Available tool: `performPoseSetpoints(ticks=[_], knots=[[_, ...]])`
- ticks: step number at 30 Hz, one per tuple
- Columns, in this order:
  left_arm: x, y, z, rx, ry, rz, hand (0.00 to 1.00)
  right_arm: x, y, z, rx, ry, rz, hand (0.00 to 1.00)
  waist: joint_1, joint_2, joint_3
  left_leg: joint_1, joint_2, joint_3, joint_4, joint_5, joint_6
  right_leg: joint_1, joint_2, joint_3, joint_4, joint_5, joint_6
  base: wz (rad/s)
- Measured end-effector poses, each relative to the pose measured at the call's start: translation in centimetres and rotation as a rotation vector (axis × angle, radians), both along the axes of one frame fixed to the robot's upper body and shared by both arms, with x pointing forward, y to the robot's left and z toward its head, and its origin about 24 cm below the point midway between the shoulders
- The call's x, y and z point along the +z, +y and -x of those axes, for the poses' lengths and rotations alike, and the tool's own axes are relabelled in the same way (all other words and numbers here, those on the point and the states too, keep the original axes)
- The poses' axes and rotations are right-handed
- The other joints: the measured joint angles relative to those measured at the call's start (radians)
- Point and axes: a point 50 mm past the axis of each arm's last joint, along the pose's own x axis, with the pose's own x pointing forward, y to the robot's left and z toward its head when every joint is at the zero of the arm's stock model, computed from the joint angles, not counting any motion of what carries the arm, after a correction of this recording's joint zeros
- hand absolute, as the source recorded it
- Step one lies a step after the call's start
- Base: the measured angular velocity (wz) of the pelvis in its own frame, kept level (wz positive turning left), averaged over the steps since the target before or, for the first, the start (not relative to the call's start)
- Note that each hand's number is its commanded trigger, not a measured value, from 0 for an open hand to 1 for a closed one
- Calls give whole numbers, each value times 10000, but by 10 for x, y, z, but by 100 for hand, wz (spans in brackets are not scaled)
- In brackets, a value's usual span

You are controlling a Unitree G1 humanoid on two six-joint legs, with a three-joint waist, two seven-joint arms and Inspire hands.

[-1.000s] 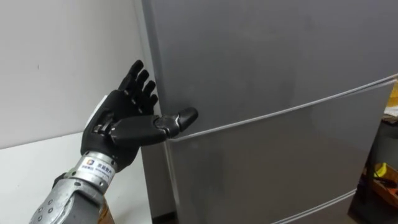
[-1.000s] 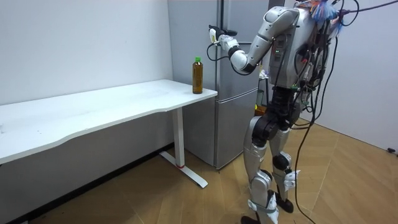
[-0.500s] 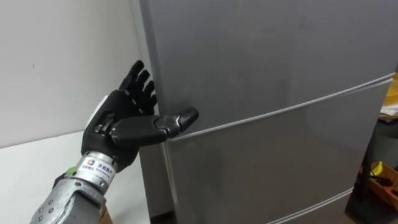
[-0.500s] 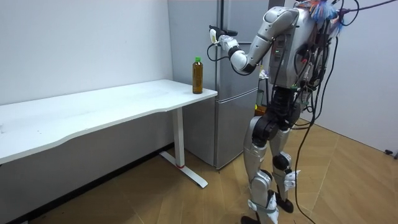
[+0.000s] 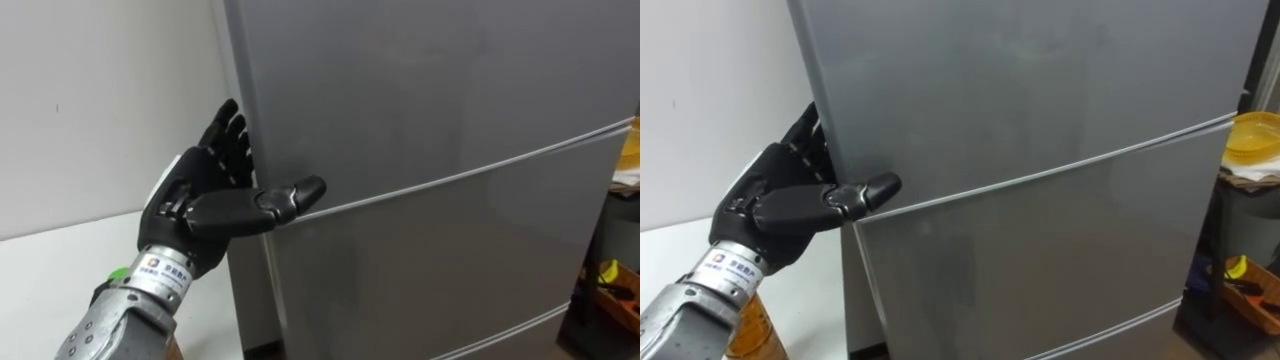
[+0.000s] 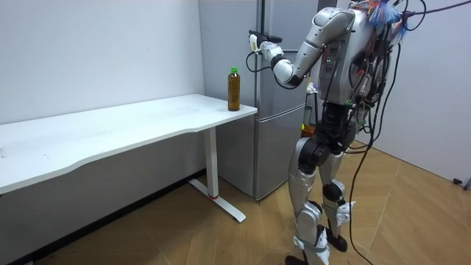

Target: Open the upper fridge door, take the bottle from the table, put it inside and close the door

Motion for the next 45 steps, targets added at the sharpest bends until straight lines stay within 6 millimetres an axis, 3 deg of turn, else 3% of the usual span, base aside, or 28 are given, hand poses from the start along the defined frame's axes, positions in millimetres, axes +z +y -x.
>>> performPoseSetpoints(ticks=[12, 22, 29, 38, 45], knots=[[1, -5, 1, -99, -49, -73, 0, 1, -3, -3, 291, -18, 126, 0, 48, 135, -26, -112, 2, -45, 1, 11, 20, -36, -1, -101, -21, 5, 7, 2], [5, -11, 5, -183, -609, -1419, 0, 1, -3, -2, 316, -28, 49, 0, 98, 129, -24, -163, 1, -303, 31, 23, 37, -16, -11, -335, -45, 6, 7, 6], [4, -13, 14, -359, -769, -1452, 0, 1, -3, -1, 338, -36, -32, 0, 152, 128, -23, -139, -2, -307, 11, 24, 37, 7, -11, -329, -66, 5, 7, 0], [-1, -23, 27, -1291, -944, -1613, 0, 0, -3, 2, 216, 116, -60, 0, 172, 32, 34, -86, -6, -437, 16, 26, 34, 140, -13, -532, -207, 8, -1, 5], [0, -26, 28, -1602, -1064, -1666, 0, 0, -3, 3, 160, 174, -83, 0, 244, -35, 13, -88, -7, -440, 18, 26, 33, 143, -13, -544, -213, 7, 0, 0]])
